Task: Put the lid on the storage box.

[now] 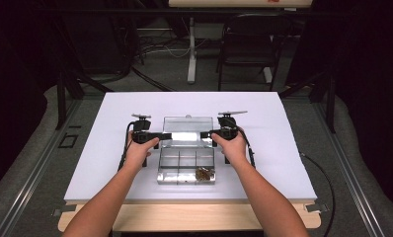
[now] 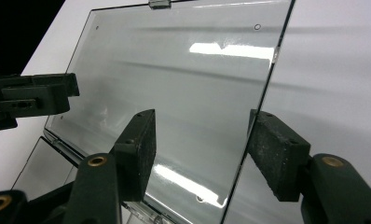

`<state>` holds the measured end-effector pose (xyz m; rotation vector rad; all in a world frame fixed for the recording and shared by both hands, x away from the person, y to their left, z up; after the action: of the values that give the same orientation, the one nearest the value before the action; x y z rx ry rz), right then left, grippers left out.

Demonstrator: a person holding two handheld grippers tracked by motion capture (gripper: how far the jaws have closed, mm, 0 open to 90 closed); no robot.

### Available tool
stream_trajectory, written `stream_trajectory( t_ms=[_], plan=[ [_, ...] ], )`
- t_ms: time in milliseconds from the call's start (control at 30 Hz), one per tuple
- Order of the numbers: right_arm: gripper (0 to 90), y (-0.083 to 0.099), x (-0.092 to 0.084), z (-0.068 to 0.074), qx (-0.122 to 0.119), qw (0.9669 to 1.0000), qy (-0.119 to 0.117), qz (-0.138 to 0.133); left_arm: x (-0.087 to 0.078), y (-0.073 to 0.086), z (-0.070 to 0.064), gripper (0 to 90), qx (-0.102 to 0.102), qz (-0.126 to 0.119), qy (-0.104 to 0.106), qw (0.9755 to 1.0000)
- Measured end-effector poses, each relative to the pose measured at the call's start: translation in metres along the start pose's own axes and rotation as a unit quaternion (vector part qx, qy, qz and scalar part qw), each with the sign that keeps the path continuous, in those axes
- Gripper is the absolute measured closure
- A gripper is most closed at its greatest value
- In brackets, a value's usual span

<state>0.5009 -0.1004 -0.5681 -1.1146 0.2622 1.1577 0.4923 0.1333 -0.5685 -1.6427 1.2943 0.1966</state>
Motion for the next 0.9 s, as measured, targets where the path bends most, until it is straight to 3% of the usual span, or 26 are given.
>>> stream_trajectory(
  t_ms=[900],
  plan=[
    [42.9,-0.003,-0.013,0.010,-0.019,0.9997,0.003,-0.016,-0.011,-0.004,-0.008,55.7,0.017,-0.010,-0.005,0.9998]
  ],
)
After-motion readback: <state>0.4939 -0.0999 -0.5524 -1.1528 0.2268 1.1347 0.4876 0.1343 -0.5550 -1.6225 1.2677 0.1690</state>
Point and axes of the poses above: each handheld gripper's, and its own axes: x roughly forward along the jaws, y roughly out of its underside, z roughly to its left, the point moved 6 cm from there along x, roughly forward along the jaws, and after that the axes turned 2 degrees about z, right-handed, at the moved point
